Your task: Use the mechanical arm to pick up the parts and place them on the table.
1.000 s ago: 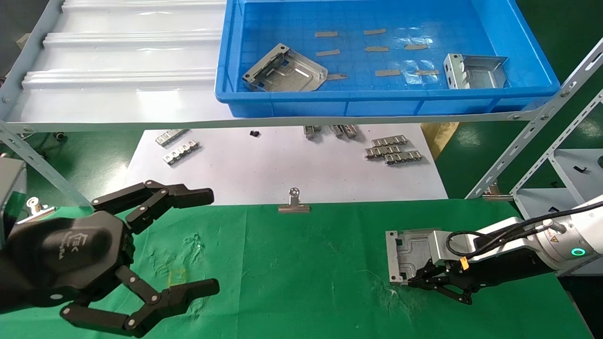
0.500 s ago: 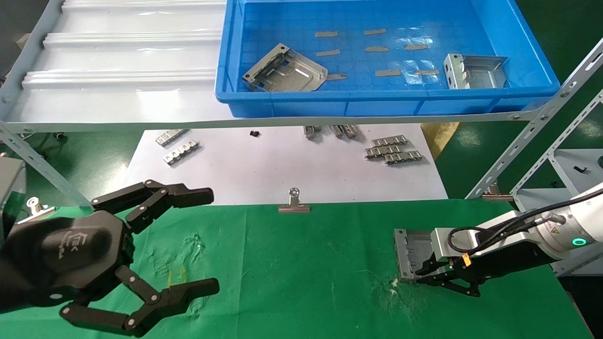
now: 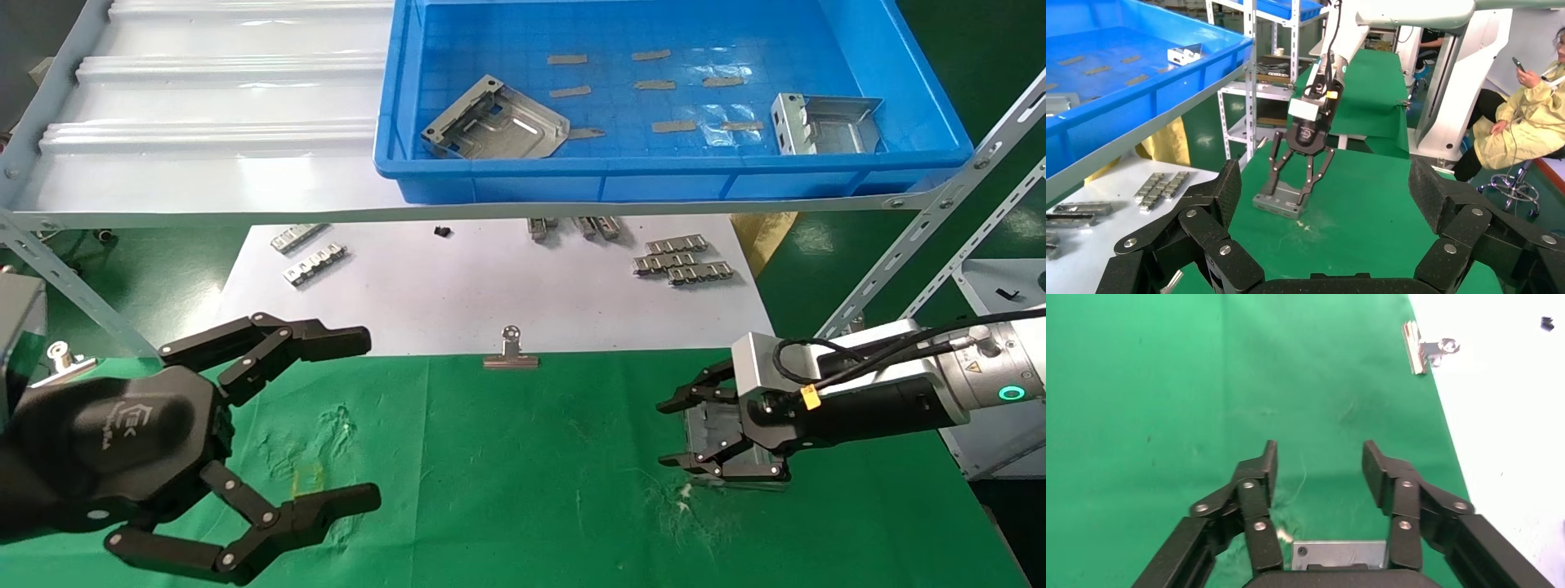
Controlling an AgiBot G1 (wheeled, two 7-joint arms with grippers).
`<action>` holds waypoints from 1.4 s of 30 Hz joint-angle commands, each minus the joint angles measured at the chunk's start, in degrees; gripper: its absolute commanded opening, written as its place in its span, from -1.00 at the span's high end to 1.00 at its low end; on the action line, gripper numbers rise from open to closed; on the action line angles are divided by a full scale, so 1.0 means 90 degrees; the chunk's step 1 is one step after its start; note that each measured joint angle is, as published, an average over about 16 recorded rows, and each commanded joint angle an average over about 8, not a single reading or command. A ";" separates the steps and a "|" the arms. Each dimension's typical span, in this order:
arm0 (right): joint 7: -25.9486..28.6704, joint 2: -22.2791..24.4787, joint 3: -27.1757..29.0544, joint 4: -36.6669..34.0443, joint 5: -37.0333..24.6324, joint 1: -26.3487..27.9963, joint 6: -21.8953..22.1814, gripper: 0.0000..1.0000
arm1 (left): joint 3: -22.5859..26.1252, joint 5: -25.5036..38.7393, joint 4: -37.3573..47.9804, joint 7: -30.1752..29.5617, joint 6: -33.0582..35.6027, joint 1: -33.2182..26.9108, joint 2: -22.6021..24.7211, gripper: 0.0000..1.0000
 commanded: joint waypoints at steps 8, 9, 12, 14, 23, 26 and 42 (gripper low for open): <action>0.0054 0.0043 0.0084 0.0059 0.0205 -0.0071 -0.0045 -1.00 | 0.0000 0.0000 0.0001 0.0000 -0.0001 0.0001 0.0000 -1.00; 0.0055 0.0042 0.0084 0.0059 0.0194 -0.0073 -0.0042 -1.00 | 0.0000 0.0000 0.0001 0.0000 -0.0001 0.0001 0.0000 -1.00; 0.0088 0.0056 0.0114 0.0112 0.0197 -0.0106 -0.0032 -1.00 | 0.0000 0.0000 0.0001 0.0000 -0.0001 0.0001 0.0000 -1.00; 0.0158 0.0093 0.0182 0.0225 0.0244 -0.0176 -0.0020 -1.00 | 0.0000 0.0000 0.0001 0.0000 -0.0001 0.0001 0.0000 -1.00; 0.0771 0.0437 0.0800 0.1244 0.0744 -0.0811 0.0077 -1.00 | 0.0000 0.0000 0.0001 0.0000 -0.0001 0.0001 0.0000 -1.00; 0.0996 0.0561 0.1025 0.1615 0.0923 -0.1042 0.0113 -1.00 | 0.0000 0.0000 0.0001 0.0000 -0.0001 0.0001 0.0000 -1.00; 0.2187 0.1222 0.2219 0.3583 0.1876 -0.2267 0.0304 -1.00 | 0.0000 0.0000 0.0001 0.0000 -0.0001 0.0001 0.0000 -1.00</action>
